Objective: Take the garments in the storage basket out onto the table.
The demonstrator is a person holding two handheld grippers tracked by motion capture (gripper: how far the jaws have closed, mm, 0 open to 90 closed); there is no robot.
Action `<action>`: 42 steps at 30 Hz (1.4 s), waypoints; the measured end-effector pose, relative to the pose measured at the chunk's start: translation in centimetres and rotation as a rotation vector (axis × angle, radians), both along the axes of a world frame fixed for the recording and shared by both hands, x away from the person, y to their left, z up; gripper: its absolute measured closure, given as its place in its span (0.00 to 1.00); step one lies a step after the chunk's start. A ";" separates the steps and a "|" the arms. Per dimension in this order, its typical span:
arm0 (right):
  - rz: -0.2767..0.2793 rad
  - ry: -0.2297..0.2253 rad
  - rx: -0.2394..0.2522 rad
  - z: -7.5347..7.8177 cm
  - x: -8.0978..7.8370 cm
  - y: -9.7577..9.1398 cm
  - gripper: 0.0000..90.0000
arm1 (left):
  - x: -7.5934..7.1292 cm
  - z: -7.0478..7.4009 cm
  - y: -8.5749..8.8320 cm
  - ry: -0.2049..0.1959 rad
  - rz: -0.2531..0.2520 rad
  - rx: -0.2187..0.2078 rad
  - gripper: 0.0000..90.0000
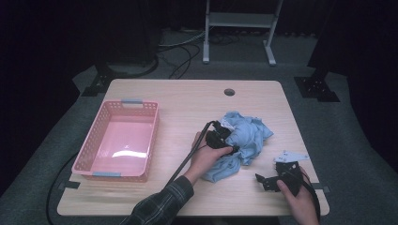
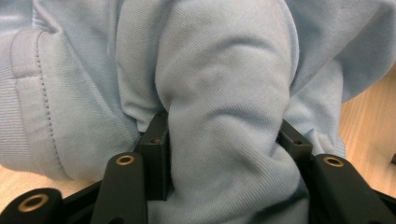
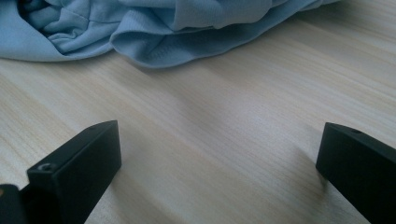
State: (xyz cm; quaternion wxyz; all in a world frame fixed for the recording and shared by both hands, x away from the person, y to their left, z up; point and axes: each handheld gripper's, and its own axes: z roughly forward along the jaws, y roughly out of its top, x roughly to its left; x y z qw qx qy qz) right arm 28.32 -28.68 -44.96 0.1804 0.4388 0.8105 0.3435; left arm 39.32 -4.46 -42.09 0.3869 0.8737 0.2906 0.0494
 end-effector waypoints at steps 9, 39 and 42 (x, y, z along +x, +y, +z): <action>0.000 0.000 0.000 0.0 0.0 0.0 0.00 | 0.0 -0.1 -0.1 -0.007 -0.003 0.008 0.50; 0.000 0.000 0.000 0.0 0.0 0.0 0.00 | 0.1 -0.1 -0.2 -0.004 0.009 0.022 0.11; 0.000 0.001 0.000 0.0 0.0 0.0 0.00 | 0.1 0.2 0.0 -0.007 0.011 0.015 0.11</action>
